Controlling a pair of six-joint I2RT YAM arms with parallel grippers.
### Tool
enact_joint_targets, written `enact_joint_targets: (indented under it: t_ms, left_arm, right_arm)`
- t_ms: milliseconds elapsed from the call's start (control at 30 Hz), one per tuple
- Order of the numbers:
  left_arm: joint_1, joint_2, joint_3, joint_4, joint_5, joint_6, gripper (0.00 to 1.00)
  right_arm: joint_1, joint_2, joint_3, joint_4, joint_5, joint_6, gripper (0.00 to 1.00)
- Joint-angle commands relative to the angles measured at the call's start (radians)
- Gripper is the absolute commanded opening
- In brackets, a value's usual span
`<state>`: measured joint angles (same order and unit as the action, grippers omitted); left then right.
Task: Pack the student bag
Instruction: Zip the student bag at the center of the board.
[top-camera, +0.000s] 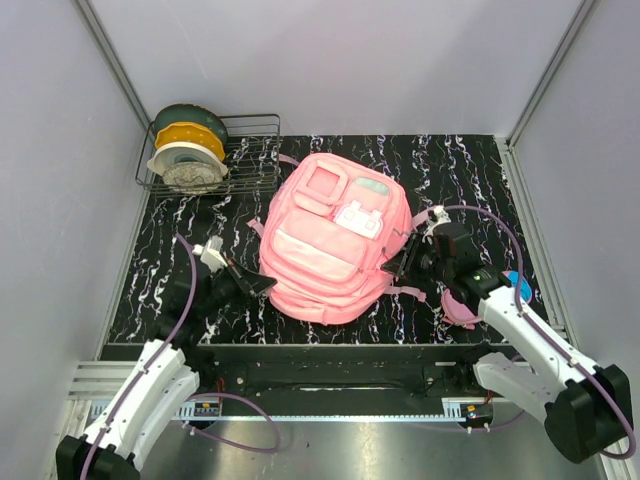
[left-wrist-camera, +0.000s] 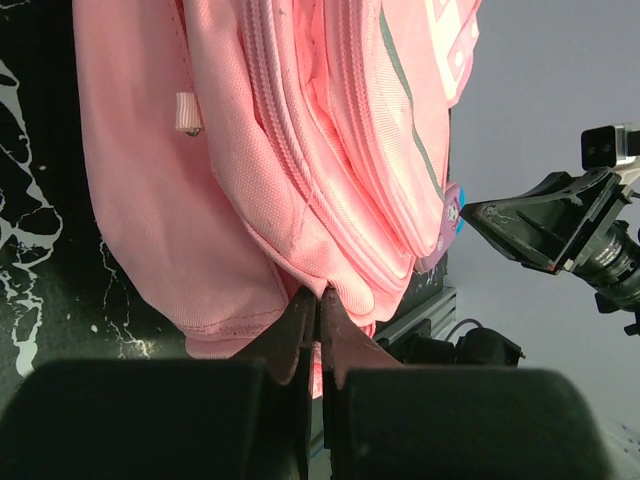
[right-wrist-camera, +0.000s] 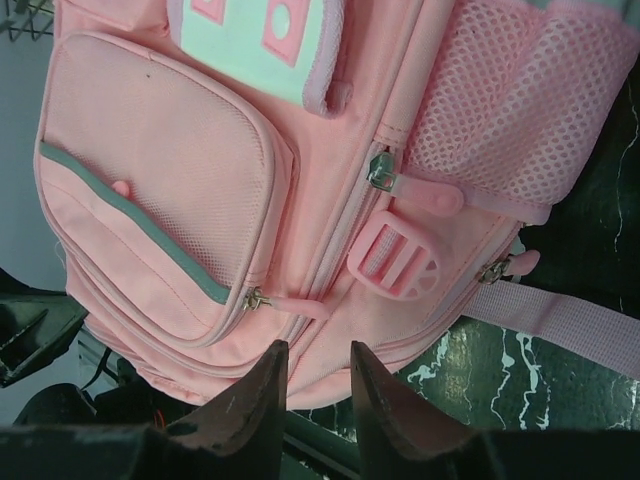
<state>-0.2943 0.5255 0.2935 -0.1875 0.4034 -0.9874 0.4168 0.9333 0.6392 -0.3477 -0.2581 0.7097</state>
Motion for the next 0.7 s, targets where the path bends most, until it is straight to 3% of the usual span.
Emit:
enact_joint_targets:
  t_ms: [0, 67, 233, 433, 533, 667]
  left_arm:
    - [-0.006, 0.004, -0.024, 0.094, -0.025, -0.005, 0.0]
    - [-0.006, -0.005, -0.036, 0.095, -0.015, -0.007, 0.0]
    - [-0.006, -0.024, -0.056, 0.094, -0.006, -0.013, 0.0]
    - [-0.006, -0.022, -0.05, 0.092, 0.011, 0.0, 0.0]
    - [-0.006, -0.009, -0.036, 0.092, 0.015, 0.012, 0.0]
    - [-0.006, 0.008, -0.019, 0.1, 0.028, 0.027, 0.0]
  right_arm:
    - [-0.004, 0.044, 0.003, 0.066, 0.018, 0.014, 0.36]
    - [-0.004, 0.033, 0.008, 0.061, 0.094, 0.013, 0.44]
    - [-0.004, 0.125, 0.071, 0.069, 0.206, -0.019, 0.45]
    - [-0.004, 0.225, 0.106, 0.122, 0.192, -0.186, 0.42]
    - [-0.012, 0.19, 0.048, 0.26, 0.189, -0.26, 0.46]
    - [-0.027, 0.262, 0.082, 0.242, 0.143, -0.34, 0.47]
